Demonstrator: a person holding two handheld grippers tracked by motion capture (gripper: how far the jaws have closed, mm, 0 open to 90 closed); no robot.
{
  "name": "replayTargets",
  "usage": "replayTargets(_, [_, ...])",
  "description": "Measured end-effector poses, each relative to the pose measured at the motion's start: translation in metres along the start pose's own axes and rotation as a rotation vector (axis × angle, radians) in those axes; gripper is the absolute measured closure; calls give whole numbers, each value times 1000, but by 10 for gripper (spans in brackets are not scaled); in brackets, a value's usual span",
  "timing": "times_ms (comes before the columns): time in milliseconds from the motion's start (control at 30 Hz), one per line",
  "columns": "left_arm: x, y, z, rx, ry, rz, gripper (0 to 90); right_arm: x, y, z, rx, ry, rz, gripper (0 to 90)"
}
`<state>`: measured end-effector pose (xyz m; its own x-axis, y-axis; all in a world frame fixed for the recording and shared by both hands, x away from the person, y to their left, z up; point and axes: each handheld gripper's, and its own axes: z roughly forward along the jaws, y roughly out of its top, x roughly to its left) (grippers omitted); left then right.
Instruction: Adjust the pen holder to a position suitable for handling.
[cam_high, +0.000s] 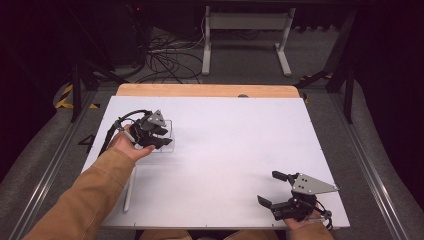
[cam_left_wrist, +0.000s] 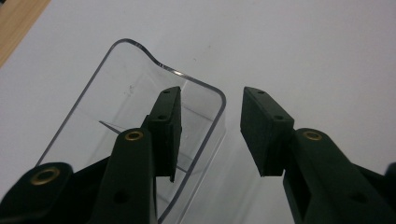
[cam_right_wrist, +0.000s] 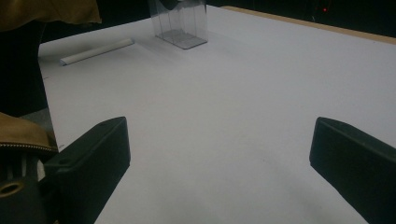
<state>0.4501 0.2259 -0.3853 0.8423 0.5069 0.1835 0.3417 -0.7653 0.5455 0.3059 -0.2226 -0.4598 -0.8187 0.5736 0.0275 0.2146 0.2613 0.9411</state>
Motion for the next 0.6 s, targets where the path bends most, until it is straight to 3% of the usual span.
replayTargets(200, [-3, 6, 9, 54, 3, 6, 618, 0, 0, 0, 2, 3, 0, 54])
replayTargets(400, [0, 7, 18, 106, 12, -12, 650, 0, 0, 0, 1, 4, -1, 54])
replayTargets(467, [1, 6, 23, 136, -10, -20, 680, 0, 0, 0, 2, 5, -1, 53])
replayTargets(600, [0, 6, 26, 158, -13, -16, 713, 0, -1, 0, 5, 7, 1, 54])
